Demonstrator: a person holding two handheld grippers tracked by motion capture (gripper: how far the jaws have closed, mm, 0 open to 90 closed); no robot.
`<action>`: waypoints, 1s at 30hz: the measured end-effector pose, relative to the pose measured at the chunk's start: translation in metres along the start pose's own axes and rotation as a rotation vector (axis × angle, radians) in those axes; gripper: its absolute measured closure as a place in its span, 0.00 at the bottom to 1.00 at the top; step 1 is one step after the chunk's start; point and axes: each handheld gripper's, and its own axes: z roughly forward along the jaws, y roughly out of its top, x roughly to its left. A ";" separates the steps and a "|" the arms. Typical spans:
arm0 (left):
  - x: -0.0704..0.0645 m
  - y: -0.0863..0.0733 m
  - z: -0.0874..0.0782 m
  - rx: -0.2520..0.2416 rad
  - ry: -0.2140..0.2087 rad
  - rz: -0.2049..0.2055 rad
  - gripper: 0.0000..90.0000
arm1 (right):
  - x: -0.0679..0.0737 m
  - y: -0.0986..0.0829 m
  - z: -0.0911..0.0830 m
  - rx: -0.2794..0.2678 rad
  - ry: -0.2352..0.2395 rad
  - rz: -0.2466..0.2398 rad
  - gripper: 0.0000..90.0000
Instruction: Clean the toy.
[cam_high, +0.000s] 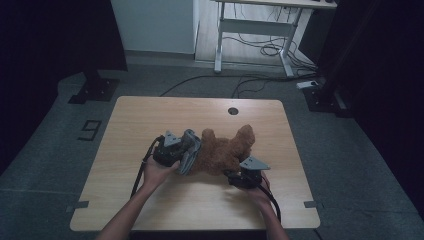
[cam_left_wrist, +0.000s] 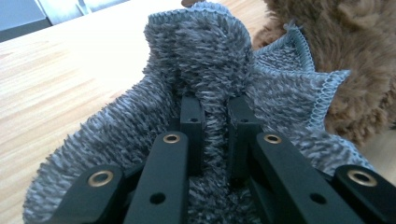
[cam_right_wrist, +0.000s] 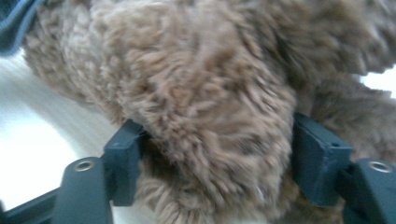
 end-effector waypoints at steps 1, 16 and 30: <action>-0.001 -0.002 -0.002 -0.003 -0.004 0.003 0.89 | -0.001 0.000 -0.004 -0.004 0.017 0.016 0.29; -0.012 -0.028 -0.024 -0.051 -0.066 -0.021 0.88 | -0.006 0.008 -0.012 -0.049 0.153 0.084 0.26; -0.042 0.059 -0.020 -0.123 -0.219 -0.004 0.87 | -0.003 0.004 -0.018 -0.125 0.136 0.037 0.65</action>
